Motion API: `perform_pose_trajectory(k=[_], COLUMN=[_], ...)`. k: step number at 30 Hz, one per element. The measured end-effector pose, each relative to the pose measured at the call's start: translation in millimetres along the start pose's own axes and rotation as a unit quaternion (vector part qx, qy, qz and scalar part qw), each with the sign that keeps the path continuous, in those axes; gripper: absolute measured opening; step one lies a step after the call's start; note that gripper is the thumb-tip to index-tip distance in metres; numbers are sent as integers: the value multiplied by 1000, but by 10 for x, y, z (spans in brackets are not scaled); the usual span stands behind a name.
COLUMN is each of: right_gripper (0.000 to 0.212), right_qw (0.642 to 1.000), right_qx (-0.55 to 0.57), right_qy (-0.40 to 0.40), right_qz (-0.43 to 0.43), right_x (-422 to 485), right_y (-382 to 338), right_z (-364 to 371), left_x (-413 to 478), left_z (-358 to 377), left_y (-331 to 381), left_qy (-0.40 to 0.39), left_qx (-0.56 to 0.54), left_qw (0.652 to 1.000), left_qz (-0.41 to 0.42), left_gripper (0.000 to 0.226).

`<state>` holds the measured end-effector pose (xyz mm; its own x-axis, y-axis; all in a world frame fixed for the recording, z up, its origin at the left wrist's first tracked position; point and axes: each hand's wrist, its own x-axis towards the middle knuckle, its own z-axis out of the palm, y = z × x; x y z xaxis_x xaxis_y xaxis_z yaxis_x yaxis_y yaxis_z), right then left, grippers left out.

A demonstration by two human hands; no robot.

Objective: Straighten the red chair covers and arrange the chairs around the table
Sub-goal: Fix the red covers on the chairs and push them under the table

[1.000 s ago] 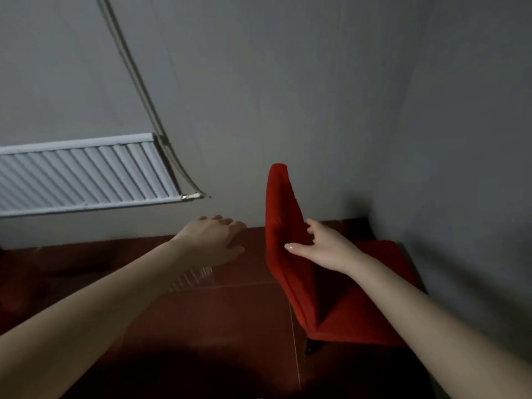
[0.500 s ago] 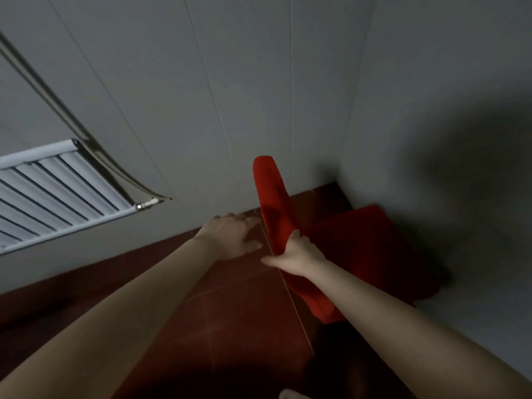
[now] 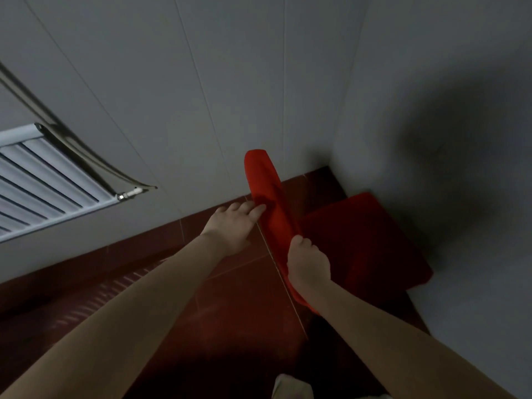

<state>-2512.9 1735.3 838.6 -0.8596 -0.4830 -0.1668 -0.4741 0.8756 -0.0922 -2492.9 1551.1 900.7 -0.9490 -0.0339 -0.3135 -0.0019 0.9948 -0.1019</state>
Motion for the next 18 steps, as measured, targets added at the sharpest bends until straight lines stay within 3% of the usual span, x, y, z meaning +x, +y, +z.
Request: perform_pose_trajectory(k=[12, 18], right_gripper=[53, 54], right_qw=[997, 996], right_qx=[25, 48], right_qy=[-29, -9], right_qz=[-66, -69], right_x=[-666, -672], right_y=[300, 326], right_z=[174, 151], left_x=[482, 453], left_z=[305, 332], left_y=[209, 154], left_qy=[-8, 60], left_qx=[92, 38], left_qw=[988, 986], left_qz=[121, 149], left_gripper=[77, 57])
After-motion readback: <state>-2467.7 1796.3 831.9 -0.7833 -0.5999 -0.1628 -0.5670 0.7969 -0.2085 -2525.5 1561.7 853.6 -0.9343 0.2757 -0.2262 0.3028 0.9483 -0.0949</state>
